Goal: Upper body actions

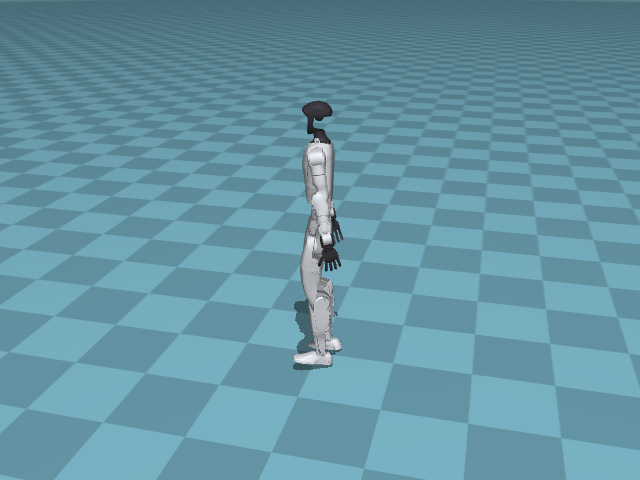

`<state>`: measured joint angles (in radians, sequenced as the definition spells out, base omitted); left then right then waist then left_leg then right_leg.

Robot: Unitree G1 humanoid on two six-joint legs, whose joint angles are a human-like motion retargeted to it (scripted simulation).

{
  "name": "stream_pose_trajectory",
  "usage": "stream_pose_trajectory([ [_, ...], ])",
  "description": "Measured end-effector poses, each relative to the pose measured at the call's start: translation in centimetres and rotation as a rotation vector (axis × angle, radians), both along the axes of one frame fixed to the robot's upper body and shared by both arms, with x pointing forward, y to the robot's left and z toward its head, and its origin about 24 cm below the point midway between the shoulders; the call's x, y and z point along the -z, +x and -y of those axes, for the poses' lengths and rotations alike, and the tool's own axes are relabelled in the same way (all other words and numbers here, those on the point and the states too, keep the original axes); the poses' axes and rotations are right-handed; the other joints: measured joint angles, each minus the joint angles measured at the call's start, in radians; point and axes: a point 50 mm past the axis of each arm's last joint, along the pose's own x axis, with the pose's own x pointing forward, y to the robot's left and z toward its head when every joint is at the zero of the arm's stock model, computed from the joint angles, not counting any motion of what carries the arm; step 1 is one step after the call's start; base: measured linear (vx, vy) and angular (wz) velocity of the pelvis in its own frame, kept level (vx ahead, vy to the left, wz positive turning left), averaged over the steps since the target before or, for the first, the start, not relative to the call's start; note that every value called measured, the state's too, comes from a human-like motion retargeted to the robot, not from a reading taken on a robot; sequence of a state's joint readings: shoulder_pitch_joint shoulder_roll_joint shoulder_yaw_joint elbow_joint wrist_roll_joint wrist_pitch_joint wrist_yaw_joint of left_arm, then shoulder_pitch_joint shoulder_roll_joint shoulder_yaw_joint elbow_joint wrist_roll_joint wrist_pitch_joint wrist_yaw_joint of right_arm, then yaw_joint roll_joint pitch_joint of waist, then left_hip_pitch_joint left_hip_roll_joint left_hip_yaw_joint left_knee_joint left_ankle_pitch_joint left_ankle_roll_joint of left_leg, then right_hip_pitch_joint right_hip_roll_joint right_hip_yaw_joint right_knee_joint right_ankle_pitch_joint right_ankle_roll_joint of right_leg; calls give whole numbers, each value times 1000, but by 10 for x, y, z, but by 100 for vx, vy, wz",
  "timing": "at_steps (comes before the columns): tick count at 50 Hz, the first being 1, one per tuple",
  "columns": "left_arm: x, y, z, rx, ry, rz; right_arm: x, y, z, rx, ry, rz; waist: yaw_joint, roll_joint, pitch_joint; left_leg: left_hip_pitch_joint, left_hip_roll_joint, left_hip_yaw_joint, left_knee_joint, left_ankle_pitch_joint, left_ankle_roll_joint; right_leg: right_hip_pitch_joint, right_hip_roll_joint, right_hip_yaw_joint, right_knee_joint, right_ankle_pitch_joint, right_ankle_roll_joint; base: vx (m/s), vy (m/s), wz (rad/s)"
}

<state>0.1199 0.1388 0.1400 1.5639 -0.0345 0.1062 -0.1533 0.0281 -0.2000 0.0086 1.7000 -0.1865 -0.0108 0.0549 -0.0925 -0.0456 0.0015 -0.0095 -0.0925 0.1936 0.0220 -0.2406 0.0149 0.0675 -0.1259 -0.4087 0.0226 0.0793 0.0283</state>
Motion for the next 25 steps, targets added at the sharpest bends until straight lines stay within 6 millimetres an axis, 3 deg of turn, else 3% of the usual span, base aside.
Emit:
stream_pose_trajectory([
  [3,0,43,-21,32,46,84,3,39,-7,22,41,83,1,-4,-2,2,1,4,1,4,1,1,0,0,0,5,-4,-7,1,-4],
  [5,-5,92,-36,51,76,195,2,85,-18,34,98,191,3,-7,-5,2,2,7,2,7,2,0,-1,0,0,9,-7,-8,3,-3],
  [7,-12,127,-45,64,96,284,-1,119,-28,30,144,276,3,-8,-13,2,2,9,3,9,3,-1,-1,0,0,11,-8,-7,3,-2],
  [10,-35,203,-53,90,134,490,-20,196,-54,2,251,474,4,-11,-29,-1,4,12,5,12,4,-4,-1,-1,0,15,-11,-2,1,0],
  [11,-42,219,-54,95,142,534,-26,212,-60,-8,274,519,3,-11,-35,-1,5,12,5,12,4,-4,-1,0,0,16,-11,0,0,0],
  [18,-122,344,-44,124,217,897,-112,338,-107,-66,431,922,3,-13,-97,-10,8,11,12,9,2,-15,1,4,5,14,-12,2,0,-1],
  [25,-201,413,-29,35,248,1209,-195,404,-113,-43,482,1213,7,-17,-142,-14,7,3,16,3,-2,-13,4,2,7,5,-9,0,0,0],
])
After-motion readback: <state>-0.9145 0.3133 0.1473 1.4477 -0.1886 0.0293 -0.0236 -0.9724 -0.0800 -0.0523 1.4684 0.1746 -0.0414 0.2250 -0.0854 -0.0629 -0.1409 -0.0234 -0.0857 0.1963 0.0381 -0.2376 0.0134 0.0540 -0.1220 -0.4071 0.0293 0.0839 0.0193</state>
